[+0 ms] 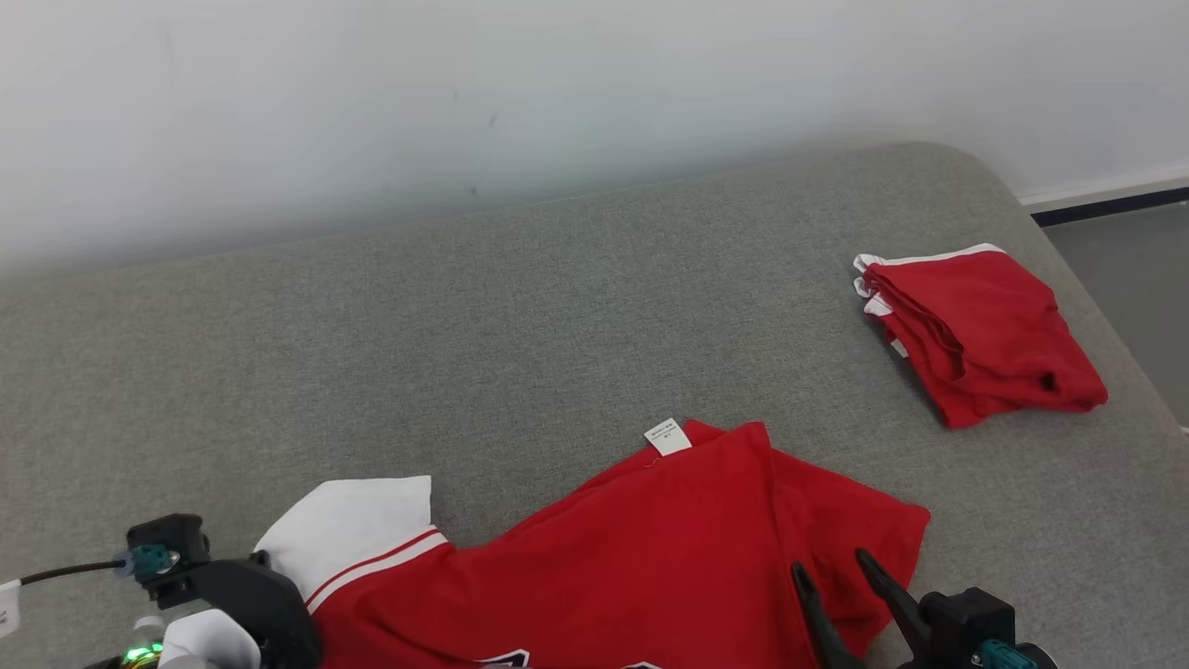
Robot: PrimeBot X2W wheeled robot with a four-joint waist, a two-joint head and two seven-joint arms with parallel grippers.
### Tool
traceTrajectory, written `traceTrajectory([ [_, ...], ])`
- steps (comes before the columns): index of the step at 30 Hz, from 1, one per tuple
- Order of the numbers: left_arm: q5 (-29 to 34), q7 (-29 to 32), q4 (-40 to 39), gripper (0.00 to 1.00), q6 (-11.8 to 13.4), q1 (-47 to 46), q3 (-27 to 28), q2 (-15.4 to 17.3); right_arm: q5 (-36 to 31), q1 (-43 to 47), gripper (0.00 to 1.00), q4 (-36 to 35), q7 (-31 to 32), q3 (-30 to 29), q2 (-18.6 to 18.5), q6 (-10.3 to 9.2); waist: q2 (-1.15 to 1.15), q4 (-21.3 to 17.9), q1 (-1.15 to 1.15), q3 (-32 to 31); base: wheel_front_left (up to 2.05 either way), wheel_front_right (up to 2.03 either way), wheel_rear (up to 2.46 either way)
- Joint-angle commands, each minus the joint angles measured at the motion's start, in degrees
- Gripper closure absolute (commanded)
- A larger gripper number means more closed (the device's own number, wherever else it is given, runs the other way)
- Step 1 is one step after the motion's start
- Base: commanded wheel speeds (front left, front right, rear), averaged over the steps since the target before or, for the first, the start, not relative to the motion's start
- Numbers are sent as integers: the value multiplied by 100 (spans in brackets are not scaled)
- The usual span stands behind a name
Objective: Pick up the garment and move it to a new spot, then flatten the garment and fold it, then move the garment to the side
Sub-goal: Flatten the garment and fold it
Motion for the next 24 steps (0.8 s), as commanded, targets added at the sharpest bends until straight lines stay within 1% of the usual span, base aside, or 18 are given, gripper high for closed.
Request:
traceTrajectory([
  [1, -10, -29, 36, 100, -46, -41, -26, -60, -30, -6, 0, -8, -14, -10, -2, -12, -1, 29, 0, -23, 0, 0, 0],
  [5, 25, -348, 152, 100, -347, -192, -97, -148, -44, 34, 0, -5, 13, -7, 13, -12, -1, 116, 0, -94, 0, 0, 0],
  [7, 103, -551, 144, 100, -436, -302, -127, -147, -45, 57, 0, -12, 25, -10, 7, -12, -1, 146, 0, -131, 0, 0, 0],
  [10, 257, -1064, -24, 100, -425, -400, -117, -124, -27, 81, 0, -27, 29, 5, -15, -12, -1, 180, 0, -184, 0, 0, 0],
  [13, 443, -1546, -295, 100, -342, -365, -118, -103, -16, 102, 0, -37, 39, 15, -18, -12, -1, 193, 0, -228, 0, 0, 0],
  [15, 525, -1664, -418, 100, -285, -250, -170, -125, -7, 130, 0, -52, 40, 18, -9, -12, -1, 197, 0, -240, 0, 0, 0],
  [16, 532, -1589, -410, 100, -247, -163, -206, -137, -4, 144, 0, -53, 49, 20, -6, -12, -1, 199, 0, -244, 0, 0, 0],
  [17, 566, -1561, -401, 53, -208, -125, -249, -137, -1, 154, 0, -57, 60, 16, -7, -12, -1, 202, 0, -244, 0, 0, 0],
  [18, 540, -1495, -343, 0, -151, -114, -233, -147, 2, 153, 0, -63, 68, 18, -5, -12, -1, 201, 0, -242, 0, 0, 0],
  [20, 494, -1377, -205, 0, -76, -108, -237, -165, 3, 132, 0, -68, 81, 29, -9, -12, -1, 191, 0, -232, 0, 0, 0],
  [24, 450, -1137, 162, 0, 212, -99, -181, -118, 9, 78, 0, -72, 78, 58, -6, -12, -1, 147, 0, -211, 0, 0, 0],
])
